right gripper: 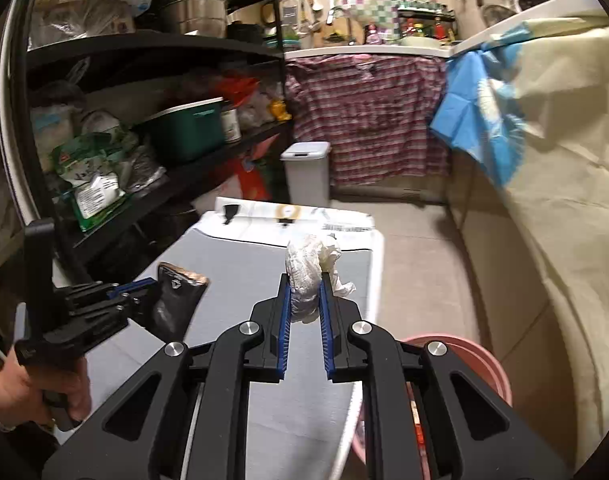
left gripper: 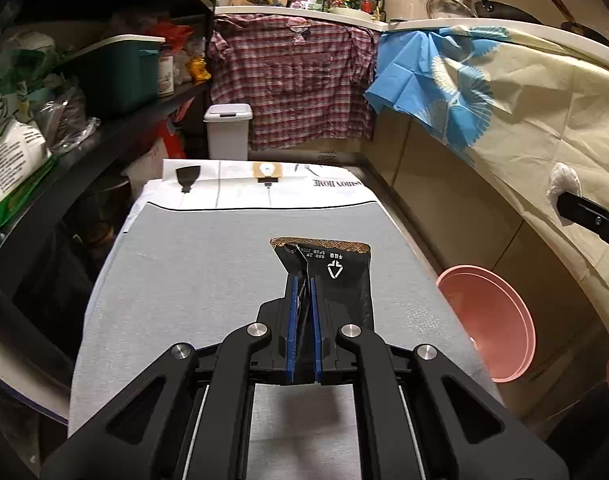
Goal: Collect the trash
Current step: 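Carry the tissue and black wrapper over the pink bucket with both tools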
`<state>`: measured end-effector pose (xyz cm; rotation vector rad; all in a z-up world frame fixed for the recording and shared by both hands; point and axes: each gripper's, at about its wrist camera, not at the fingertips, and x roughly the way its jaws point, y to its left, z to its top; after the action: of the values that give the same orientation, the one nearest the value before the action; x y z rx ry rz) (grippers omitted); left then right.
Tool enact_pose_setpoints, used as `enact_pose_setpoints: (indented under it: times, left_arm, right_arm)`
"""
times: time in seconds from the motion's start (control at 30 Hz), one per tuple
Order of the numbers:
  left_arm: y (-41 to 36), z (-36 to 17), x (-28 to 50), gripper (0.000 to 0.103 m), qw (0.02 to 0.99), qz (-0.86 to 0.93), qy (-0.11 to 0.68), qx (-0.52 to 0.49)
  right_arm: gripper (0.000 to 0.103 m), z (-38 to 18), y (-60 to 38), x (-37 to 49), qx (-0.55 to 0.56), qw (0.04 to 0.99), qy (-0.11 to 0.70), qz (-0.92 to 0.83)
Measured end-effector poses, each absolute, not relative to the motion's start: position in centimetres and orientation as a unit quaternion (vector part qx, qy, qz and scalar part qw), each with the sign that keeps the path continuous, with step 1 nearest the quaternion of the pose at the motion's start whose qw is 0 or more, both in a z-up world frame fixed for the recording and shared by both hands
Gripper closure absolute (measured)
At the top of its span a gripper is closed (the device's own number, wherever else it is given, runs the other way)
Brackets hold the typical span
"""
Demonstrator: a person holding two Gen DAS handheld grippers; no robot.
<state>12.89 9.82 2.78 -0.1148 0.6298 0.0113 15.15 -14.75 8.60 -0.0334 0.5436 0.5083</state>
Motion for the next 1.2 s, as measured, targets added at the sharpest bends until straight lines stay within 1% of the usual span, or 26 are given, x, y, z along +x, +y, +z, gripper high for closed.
enact_pose_setpoints:
  times: [0.27,0.6,0.8,1.0,1.2]
  left_arm:
    - [7.4,2.9,14.0,0.097,0.949,-0.013,0.311,-0.05]
    - [3.9,2.5,15.0,0.097,0.947,-0.045,0.316,-0.04]
    - [1.2,2.4,15.6,0.097,0.944,-0.083,0.317,-0.041]
    - [-1.9,2.2,16.6,0.097,0.941,-0.105,0.32,-0.035]
    - [-5.2,1.9,17.9,0.097,0.937,-0.12,0.326,-0.029]
  right_arm:
    - [0.089,6.6,-18.8,15.6,0.008,0.94,0.275,0.203]
    - [0.089,5.6,-22.5,16.5,0.029,0.949,0.274,0.154]
    - [0.089,4.5,-25.2,17.5,0.048,0.946,0.295,0.121]
    - [0.089,3.5,-26.4,18.2,0.052,0.941,0.317,0.105]
    - [0.089,3.0,-26.8,18.4,0.047,0.94,0.323,0.104]
